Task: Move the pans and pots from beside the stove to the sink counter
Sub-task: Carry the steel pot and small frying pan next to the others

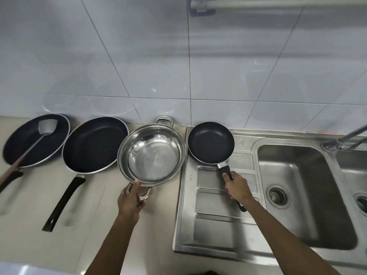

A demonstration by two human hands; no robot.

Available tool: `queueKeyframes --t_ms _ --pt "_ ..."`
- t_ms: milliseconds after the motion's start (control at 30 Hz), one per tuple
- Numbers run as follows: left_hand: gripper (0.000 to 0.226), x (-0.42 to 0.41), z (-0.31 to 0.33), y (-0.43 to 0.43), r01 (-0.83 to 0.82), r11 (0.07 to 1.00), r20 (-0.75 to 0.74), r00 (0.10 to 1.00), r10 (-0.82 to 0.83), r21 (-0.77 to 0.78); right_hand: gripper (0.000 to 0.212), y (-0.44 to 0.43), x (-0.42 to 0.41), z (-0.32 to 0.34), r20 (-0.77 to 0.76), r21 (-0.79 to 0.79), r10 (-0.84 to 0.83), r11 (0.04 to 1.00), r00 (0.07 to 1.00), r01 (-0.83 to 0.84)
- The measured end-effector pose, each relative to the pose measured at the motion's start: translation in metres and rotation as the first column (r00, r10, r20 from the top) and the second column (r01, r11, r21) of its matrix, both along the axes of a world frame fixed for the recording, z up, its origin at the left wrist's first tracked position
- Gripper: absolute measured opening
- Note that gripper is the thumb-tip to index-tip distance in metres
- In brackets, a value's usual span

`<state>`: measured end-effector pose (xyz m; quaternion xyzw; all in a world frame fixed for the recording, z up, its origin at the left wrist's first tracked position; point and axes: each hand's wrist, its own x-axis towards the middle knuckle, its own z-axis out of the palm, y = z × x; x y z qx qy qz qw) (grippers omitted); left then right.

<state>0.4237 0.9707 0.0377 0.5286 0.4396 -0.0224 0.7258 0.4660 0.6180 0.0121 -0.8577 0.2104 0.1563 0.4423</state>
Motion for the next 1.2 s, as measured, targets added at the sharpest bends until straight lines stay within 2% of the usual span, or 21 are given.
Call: queueKeyframes --t_ms 367,500,700,867,1033,1133,1200 --pt "0.042 0.001 0.003 -0.010 -0.057 0.998 -0.003 0.998 0.058 0.027 0.023 -0.008 0.004 -0.008 0.031 -0.019 0.065 0.998 0.997 -0.064" --pt "0.027 -0.005 0.009 -0.020 -0.076 0.997 0.011 0.997 0.076 0.027 0.025 -0.009 0.000 -0.003 0.028 -0.020 0.071 0.997 0.997 -0.071" --pt "0.012 -0.031 0.017 -0.035 0.003 1.000 0.019 1.000 -0.002 -0.005 0.019 -0.013 -0.027 0.002 0.030 -0.018 0.053 0.998 0.998 -0.052" --pt "0.021 -0.064 0.007 -0.050 0.073 0.997 0.001 0.997 -0.073 -0.023 0.019 -0.020 -0.063 -0.001 0.016 0.011 0.031 0.999 0.999 -0.031" --pt "0.014 -0.103 0.000 -0.072 0.141 0.988 -0.046 0.989 -0.144 -0.060 0.017 -0.025 -0.112 -0.003 0.015 0.041 -0.028 0.999 0.999 0.028" --pt "0.018 -0.129 0.001 -0.084 0.226 0.972 -0.057 0.971 -0.230 -0.068 0.017 -0.028 -0.147 0.000 -0.007 0.038 -0.060 0.997 0.998 0.060" --pt "0.022 -0.148 0.002 -0.092 0.333 0.943 -0.064 0.941 -0.332 -0.001 0.018 -0.029 -0.174 0.006 -0.008 0.025 -0.076 0.997 0.997 0.076"
